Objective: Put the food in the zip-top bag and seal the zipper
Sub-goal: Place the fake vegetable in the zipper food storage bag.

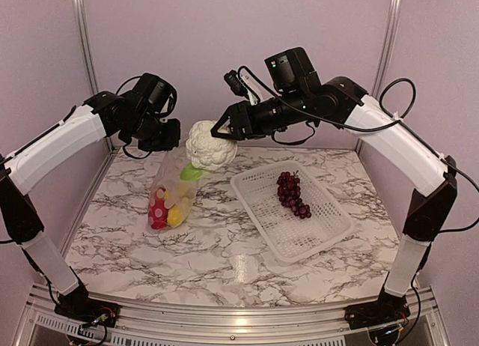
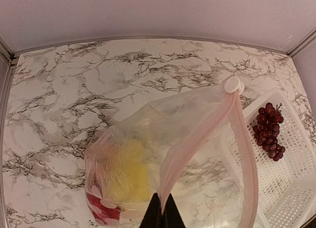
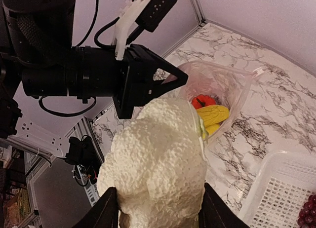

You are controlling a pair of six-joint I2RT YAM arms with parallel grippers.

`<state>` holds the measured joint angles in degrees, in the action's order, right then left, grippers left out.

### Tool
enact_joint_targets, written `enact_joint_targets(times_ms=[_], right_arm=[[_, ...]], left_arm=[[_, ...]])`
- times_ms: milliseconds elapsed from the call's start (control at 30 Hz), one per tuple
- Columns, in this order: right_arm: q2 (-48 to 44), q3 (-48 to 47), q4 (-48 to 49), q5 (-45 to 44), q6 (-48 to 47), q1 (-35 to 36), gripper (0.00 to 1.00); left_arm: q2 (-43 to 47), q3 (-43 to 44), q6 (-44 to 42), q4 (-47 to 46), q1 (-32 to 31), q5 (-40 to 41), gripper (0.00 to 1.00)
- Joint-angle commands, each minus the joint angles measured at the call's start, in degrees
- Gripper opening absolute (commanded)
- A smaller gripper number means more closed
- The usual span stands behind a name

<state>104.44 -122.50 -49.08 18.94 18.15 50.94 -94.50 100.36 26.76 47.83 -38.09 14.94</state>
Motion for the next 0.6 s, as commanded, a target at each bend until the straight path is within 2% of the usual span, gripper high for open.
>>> enact_joint_targets(times_ms=[0, 167, 567], right_arm=[[-1.33, 1.60, 6.84, -2.81, 8.05, -0.77, 0.50], [-1.79, 3.59, 12.94, -2.90, 13.85, -2.23, 0.51], [-1.36, 11.13, 20.21, -1.06, 25.26, -4.69, 0.50]], left_arm=[[2.96, -1.78, 4.99, -3.71, 0.20, -2.14, 0.00], [2.92, -2.09, 6.76, -4.90, 0.16, -2.48, 0.00], [4.96, -4.14, 13.52, -9.02, 0.19, -3.10, 0.00]])
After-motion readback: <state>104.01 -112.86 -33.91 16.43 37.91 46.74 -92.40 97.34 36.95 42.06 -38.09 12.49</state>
